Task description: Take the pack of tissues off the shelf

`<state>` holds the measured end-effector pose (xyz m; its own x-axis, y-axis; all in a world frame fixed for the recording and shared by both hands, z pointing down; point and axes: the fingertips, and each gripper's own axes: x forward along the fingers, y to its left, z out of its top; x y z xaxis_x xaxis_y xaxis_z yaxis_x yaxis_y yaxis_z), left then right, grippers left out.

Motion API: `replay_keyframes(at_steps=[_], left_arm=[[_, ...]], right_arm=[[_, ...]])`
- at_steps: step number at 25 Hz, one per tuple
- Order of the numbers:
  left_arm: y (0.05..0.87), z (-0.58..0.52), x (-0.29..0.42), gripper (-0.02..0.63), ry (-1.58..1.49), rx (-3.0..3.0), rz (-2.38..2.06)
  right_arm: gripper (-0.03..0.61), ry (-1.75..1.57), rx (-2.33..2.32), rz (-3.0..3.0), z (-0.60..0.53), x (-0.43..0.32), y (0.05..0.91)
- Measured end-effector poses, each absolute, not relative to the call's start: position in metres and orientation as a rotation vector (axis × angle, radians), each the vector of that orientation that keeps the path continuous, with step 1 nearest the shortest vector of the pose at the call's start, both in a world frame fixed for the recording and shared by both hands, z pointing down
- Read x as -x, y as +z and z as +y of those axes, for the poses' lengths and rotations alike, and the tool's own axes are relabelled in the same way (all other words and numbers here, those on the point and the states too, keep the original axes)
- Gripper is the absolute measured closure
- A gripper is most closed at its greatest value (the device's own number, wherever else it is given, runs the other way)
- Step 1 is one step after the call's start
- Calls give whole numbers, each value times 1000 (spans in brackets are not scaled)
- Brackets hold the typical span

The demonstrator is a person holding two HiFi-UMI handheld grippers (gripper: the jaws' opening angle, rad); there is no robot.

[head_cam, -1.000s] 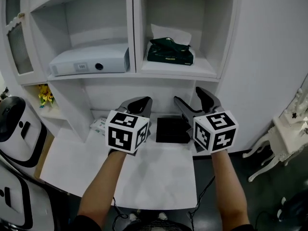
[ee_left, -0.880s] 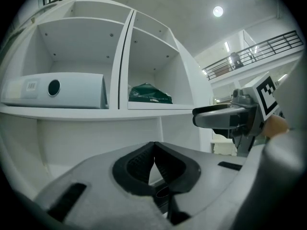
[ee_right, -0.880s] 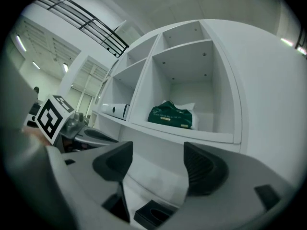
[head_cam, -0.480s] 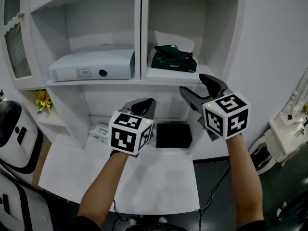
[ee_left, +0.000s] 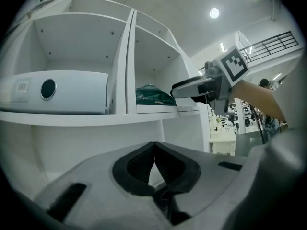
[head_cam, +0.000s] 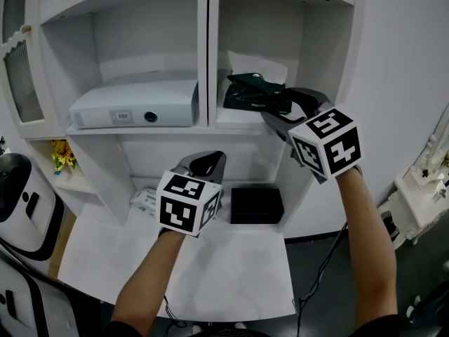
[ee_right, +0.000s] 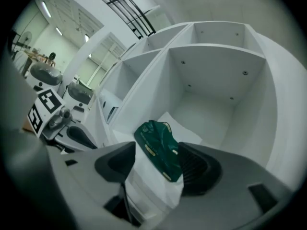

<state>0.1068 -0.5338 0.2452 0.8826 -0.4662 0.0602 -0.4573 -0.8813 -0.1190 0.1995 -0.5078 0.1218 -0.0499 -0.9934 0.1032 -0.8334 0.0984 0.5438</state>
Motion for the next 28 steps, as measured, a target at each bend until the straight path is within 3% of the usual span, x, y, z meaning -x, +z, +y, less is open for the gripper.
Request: replay_keyframes(at_steps=[9,18,28], left_arm=[[245,-548,-104,609,-141,2940,715],[246,-558,-100,609,-134,2950,709],[245,-560,-92,609,-123,2968,672]], right_arm=[[353,-461,-1691,-1809,-543,-210,127],[569,-479,-1633,-1744,-550,-208,137],[575,-552,-1694,-1699,-546,-201,132]])
